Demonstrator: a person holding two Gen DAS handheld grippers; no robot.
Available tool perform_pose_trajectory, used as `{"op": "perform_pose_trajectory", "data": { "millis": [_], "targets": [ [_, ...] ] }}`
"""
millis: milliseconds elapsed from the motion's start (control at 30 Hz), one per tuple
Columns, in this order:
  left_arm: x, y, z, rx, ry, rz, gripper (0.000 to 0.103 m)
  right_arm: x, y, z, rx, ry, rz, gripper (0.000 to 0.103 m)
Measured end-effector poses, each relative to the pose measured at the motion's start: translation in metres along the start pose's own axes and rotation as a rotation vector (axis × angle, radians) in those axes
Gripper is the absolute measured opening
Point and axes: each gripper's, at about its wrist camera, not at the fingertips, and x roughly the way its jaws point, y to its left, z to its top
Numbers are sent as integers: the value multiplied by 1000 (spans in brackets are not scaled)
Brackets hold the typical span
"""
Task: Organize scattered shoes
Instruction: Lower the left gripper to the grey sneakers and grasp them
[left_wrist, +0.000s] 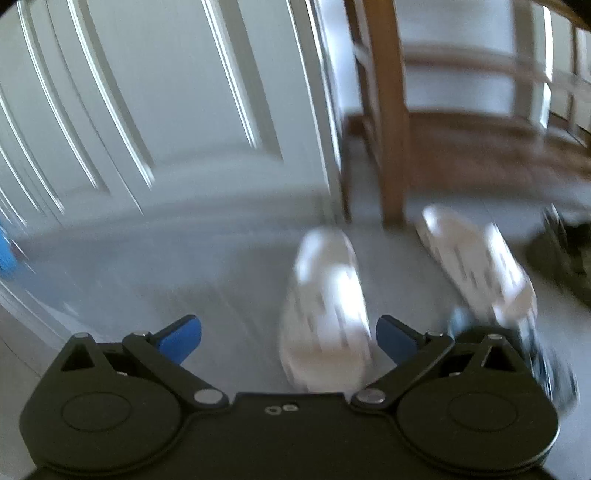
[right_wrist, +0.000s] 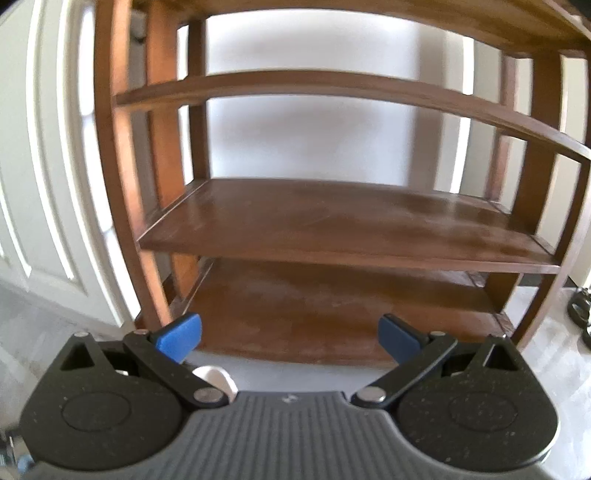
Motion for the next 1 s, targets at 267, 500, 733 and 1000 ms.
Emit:
{"op": "perform_pose_trajectory", "data": {
  "millis": [267, 500, 733, 1000],
  "targets": [
    [14, -12, -39, -138, 43, -19, 100, 4, 33, -17, -124, 37, 38, 103],
    [37, -19, -56, -244, 142, 17, 99, 1, 50, -30, -204, 57, 57, 103],
    [65, -21, -72, -364, 190, -43, 38, 5, 54, -30, -219, 65, 72, 103],
    [54, -16, -83, -348, 142, -79, 27, 5, 58, -31, -221, 71, 117, 103]
  ]
}}
